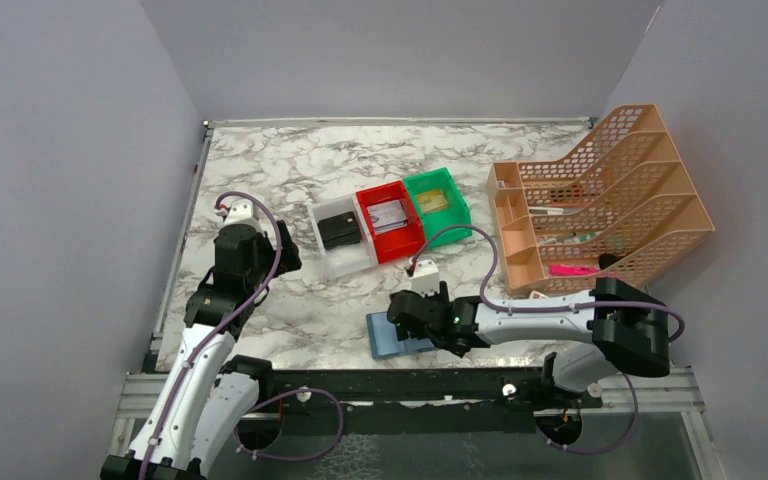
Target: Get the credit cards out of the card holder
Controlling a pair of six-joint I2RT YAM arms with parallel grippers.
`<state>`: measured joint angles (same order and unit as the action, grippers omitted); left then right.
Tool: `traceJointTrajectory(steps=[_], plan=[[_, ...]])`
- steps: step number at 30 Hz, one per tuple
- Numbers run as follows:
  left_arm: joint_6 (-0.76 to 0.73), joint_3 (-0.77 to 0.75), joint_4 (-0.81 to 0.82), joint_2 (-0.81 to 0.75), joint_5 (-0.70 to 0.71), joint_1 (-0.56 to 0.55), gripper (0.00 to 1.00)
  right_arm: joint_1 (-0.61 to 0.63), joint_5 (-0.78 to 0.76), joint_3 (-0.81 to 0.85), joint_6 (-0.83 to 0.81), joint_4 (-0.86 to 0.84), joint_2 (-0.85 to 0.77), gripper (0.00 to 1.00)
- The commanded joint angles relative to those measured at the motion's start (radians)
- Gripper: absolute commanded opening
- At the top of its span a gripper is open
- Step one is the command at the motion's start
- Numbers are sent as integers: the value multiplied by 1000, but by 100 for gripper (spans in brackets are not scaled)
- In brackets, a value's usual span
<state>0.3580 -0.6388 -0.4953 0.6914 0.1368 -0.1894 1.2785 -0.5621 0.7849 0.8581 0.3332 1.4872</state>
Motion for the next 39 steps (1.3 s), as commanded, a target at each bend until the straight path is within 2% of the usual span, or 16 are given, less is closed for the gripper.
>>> traceJointTrajectory(steps=[1,11,18,22,25,28,34,39], plan=[[-7,8,29,-2,-23,5,93,-26,15,-12,37,25,32,77],[-7,8,29,-2,-25,5,93,-33,42,14,91,72,139,80],[-7,8,31,-3,-26,5,93,-32,19,29,90,95,142,54],[-7,8,31,-3,-26,5,93,-32,-11,65,59,131,143,48],[-8,8,30,-2,-26,5,93,-32,6,68,15,96,134,45],[-8,8,31,-2,-26,5,93,-33,20,64,4,73,120,46],[-8,8,31,0,-28,5,93,-31,36,53,-25,32,36,61],[-8,8,31,-2,-28,5,93,-33,42,17,-42,-12,-74,66]])
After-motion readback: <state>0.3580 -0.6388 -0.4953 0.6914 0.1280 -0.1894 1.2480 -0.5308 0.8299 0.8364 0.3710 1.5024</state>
